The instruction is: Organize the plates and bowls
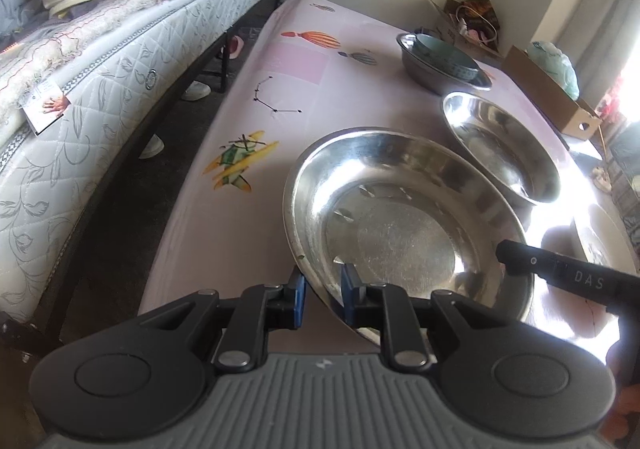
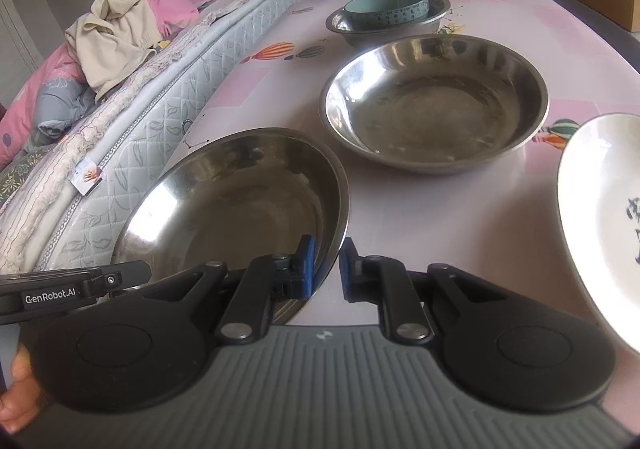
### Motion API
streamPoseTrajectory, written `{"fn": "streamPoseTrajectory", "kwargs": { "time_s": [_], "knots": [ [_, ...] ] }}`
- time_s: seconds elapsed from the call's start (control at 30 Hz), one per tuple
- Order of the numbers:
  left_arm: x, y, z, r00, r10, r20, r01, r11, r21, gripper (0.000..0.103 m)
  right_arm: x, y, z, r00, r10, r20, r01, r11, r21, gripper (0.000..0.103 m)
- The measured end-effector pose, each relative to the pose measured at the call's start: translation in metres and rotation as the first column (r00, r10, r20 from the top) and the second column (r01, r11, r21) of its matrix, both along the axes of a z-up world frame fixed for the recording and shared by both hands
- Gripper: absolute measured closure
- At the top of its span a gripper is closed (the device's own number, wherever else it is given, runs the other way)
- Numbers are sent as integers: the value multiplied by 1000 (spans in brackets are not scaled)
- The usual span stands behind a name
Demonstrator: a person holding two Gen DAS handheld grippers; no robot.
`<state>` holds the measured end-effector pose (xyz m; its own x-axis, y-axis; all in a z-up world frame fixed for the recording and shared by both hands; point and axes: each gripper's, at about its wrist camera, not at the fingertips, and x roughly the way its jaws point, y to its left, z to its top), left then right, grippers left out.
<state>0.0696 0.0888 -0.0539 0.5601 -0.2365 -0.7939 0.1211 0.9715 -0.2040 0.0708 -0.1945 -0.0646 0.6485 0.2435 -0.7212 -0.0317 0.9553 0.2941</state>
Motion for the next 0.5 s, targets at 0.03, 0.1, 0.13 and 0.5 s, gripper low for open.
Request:
{"fn": "streamPoseTrajectory", "kwargs": {
  "time_s": [0.03, 0.1, 0.13, 0.5],
  "knots": [
    [-1, 0, 0, 1000, -5, -4, 5, 1000, 3, 83, -3, 0, 0, 1000, 2, 1, -2, 1000, -2, 91],
    [-3, -1, -1, 1000, -11, -9, 11, 1000, 11, 83, -8, 0, 0, 1000, 7, 1, -7, 1000, -11, 90],
    [-3, -2, -2, 1000, -12, -12, 12, 1000, 16, 82, -10, 0, 0, 1000, 9, 1, -9, 1000, -16, 90],
    [6, -7, -4, 1000, -3, 3, 3, 997, 71, 81, -8, -1, -3, 1000, -5, 13, 6, 1000, -31, 89]
  ]
}}
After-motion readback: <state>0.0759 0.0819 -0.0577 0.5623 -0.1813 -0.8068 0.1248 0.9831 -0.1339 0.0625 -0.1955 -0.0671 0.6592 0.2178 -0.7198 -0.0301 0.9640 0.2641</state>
